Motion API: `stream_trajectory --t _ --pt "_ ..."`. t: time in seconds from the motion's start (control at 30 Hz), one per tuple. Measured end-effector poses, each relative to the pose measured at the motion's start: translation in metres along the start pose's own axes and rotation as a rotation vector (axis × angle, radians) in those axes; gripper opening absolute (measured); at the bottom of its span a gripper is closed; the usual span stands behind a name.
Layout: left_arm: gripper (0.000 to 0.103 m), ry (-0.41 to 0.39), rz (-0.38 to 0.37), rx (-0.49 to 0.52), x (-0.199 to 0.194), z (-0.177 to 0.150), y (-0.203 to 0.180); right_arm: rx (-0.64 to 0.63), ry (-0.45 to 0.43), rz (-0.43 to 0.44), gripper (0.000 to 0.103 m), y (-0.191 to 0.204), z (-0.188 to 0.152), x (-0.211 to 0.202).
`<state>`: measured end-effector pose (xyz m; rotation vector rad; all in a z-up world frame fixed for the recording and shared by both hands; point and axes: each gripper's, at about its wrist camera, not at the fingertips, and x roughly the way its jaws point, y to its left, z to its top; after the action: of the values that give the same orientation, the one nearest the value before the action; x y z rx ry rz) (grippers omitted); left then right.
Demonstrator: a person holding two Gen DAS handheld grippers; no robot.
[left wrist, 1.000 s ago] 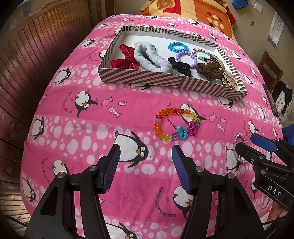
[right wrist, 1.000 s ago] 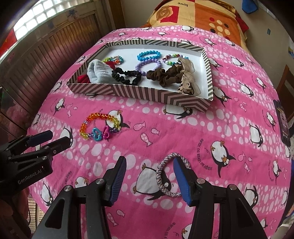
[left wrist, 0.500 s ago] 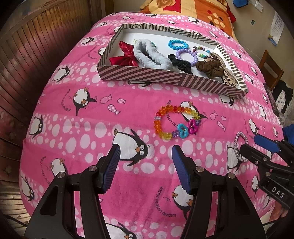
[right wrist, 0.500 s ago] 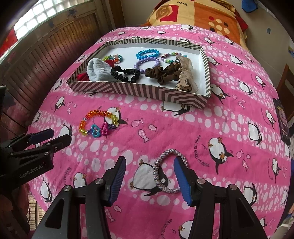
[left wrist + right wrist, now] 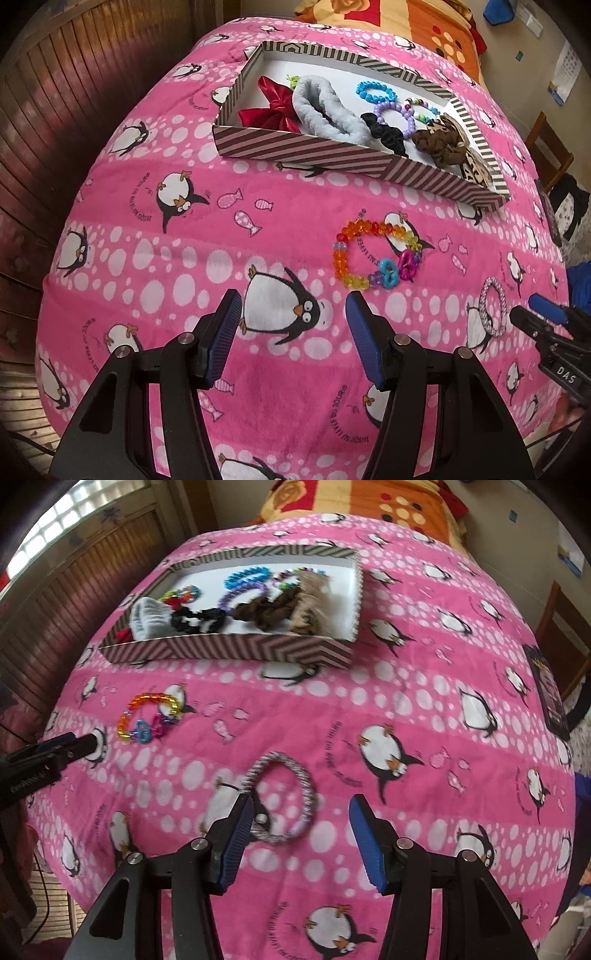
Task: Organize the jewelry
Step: 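Lower both open tools over the orange bead bracelet and silver braided bracelet, then grasp the orange bead bracelet with the left tool while the right tool grasps the silver braided bracelet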
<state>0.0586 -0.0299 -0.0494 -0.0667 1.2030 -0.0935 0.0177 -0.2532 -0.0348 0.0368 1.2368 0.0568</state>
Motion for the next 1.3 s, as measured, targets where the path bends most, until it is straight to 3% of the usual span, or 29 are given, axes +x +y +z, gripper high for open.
stream_trajectory --t 0.53,0.7,0.77,0.8,0.87,0.93,1.3 --pt "0.059 0.044 -0.002 0.013 0.031 0.026 -0.014 0.004 0.019 0.004 0.051 -0.010 0.004 0.029" --pt "0.059 0.041 0.016 0.045 0.043 0.032 -0.023 0.000 0.015 0.012 0.034 -0.011 0.006 0.037" --pt "0.058 0.023 0.010 0.050 0.044 0.033 -0.025 -0.009 0.003 0.007 0.022 -0.012 0.006 0.038" --pt "0.054 0.015 0.005 0.054 0.045 0.032 -0.026 -0.013 -0.002 0.005 0.018 -0.012 0.006 0.038" --pt "0.022 -0.003 0.018 0.071 0.044 0.032 -0.027 -0.019 -0.007 0.010 0.006 -0.012 0.005 0.036" --pt "0.008 0.003 -0.007 0.075 0.044 0.035 -0.025 -0.029 -0.016 0.005 0.006 -0.010 0.006 0.033" --pt "0.008 -0.043 -0.047 0.103 0.014 0.036 -0.029 -0.045 -0.076 0.034 0.006 0.005 0.019 0.004"
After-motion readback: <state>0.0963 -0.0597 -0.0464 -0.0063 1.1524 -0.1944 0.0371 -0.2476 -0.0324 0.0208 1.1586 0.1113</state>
